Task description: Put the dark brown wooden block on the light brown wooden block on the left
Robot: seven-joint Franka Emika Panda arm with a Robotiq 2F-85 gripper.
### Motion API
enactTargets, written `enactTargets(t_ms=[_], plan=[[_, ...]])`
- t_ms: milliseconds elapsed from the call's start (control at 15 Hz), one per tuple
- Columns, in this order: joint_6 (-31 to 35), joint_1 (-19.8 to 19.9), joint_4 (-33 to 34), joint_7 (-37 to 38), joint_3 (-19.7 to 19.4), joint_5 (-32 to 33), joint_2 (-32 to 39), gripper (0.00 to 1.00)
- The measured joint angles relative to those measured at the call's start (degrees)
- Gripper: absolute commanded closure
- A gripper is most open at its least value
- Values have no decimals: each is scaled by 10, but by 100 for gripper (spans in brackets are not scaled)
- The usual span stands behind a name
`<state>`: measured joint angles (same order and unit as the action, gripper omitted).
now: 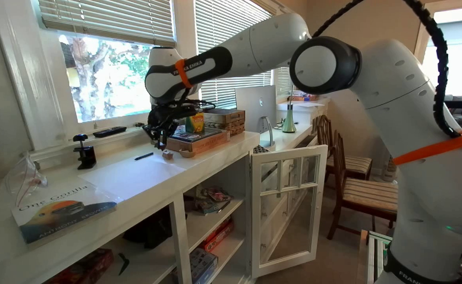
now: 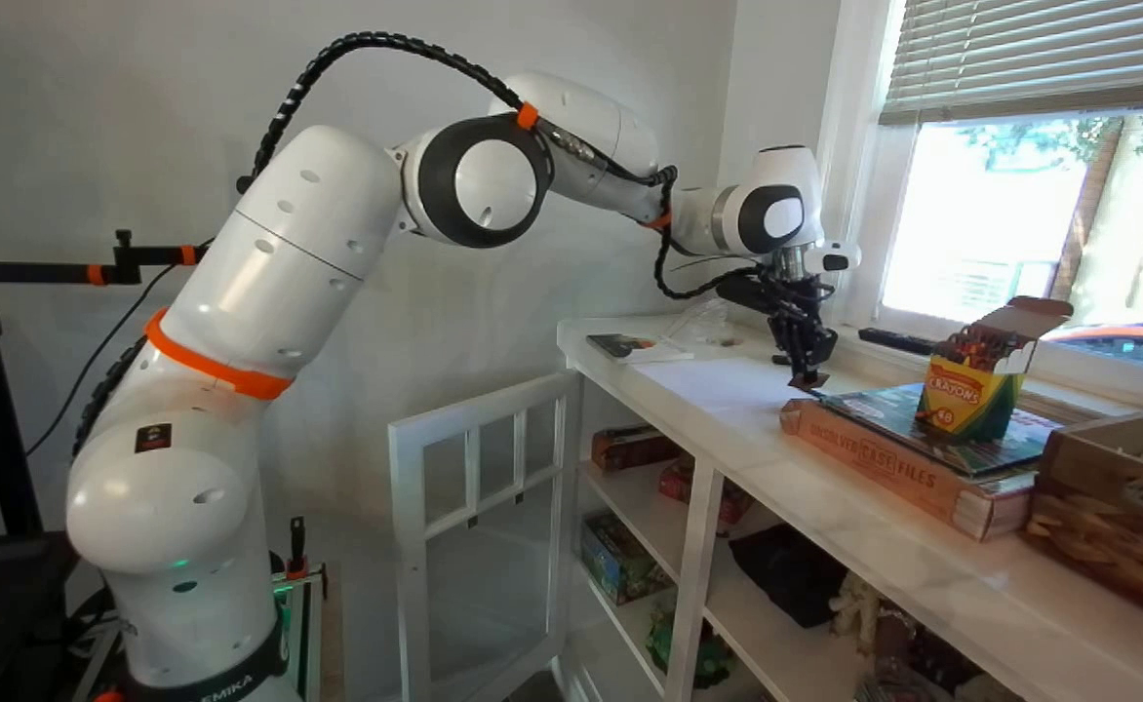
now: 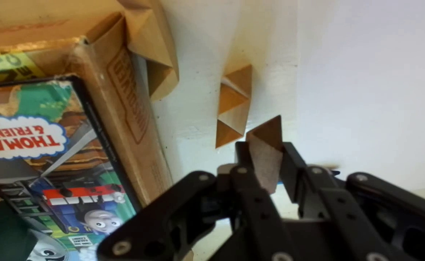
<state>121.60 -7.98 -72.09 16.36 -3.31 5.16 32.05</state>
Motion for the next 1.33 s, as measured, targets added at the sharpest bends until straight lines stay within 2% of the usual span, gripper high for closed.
enactTargets(t_ms=[1133,1267,1333], plan=[[-37,2,-27,0,-2,7,-16,92],[-37,2,-30,0,-2,7,-17,49],[-37,2,-30,0,-2,7,-17,42]])
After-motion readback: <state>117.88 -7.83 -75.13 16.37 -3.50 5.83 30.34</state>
